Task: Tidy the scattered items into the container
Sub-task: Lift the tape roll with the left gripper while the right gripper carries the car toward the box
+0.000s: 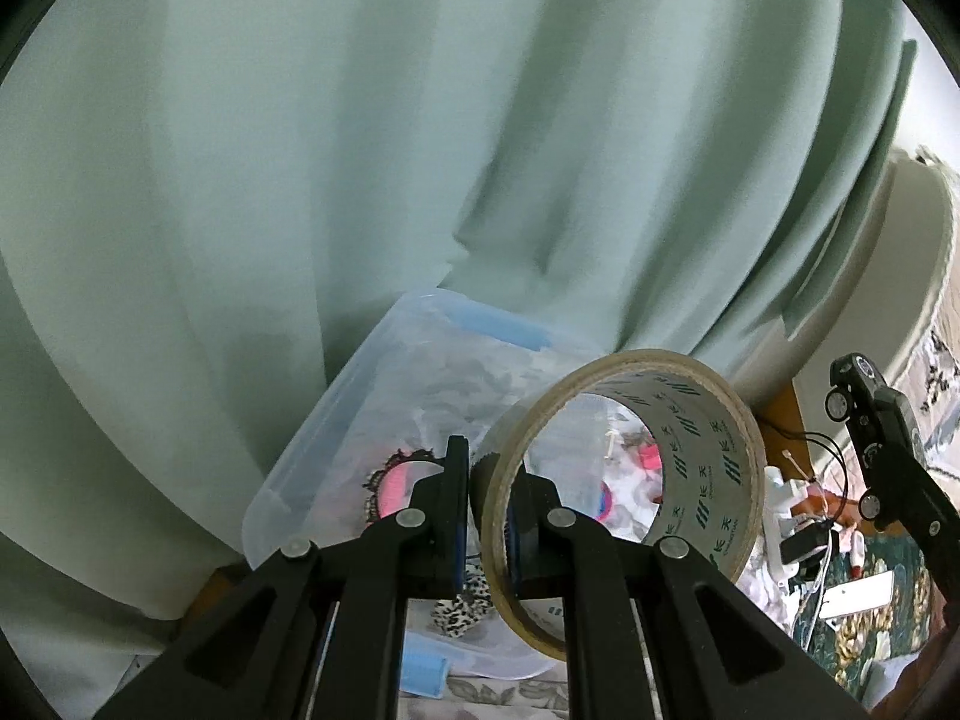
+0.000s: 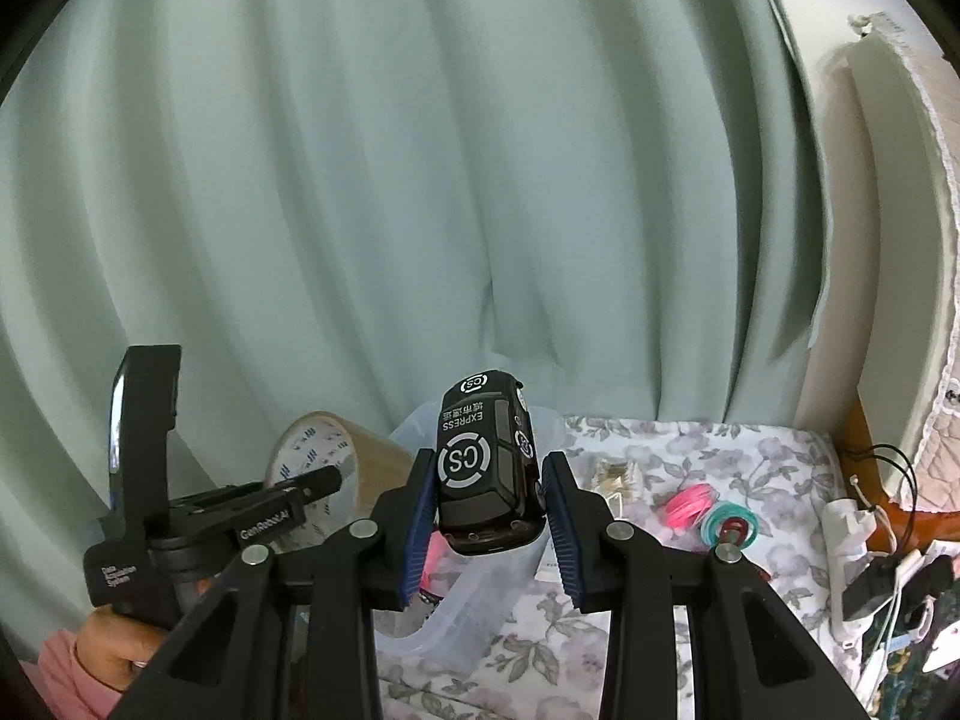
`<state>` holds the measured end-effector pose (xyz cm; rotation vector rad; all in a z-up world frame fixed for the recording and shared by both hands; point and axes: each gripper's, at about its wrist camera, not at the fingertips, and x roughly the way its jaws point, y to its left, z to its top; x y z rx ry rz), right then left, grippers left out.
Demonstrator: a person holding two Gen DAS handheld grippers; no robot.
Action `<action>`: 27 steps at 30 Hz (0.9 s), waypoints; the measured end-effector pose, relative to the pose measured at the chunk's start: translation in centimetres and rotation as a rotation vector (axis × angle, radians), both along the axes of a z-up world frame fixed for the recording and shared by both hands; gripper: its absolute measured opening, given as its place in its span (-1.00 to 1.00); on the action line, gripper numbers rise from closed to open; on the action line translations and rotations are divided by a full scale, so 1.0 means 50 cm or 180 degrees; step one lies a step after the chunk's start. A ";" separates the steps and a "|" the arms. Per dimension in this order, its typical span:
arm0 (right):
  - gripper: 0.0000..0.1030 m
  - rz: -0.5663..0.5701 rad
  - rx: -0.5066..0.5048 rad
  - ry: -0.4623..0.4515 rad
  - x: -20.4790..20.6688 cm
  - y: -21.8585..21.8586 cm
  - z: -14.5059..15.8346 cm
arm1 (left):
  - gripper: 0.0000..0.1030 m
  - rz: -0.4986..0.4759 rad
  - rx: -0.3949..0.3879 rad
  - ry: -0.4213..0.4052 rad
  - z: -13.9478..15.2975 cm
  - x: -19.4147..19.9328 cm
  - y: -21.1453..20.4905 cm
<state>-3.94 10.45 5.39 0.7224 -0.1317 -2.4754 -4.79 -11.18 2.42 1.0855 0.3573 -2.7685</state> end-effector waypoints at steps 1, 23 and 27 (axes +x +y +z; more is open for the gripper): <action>-0.27 0.0017 0.0011 -0.0005 -0.001 -0.007 -0.001 | -0.81 0.0021 0.0011 -0.0007 -0.002 0.000 -0.007; -0.27 0.0403 0.0441 -0.0323 -0.038 -0.177 -0.078 | -0.81 0.0365 0.0304 -0.0354 -0.098 -0.020 -0.141; -0.27 0.0456 0.0521 -0.0406 -0.041 -0.202 -0.095 | -0.81 0.0366 0.0325 -0.0432 -0.114 -0.023 -0.147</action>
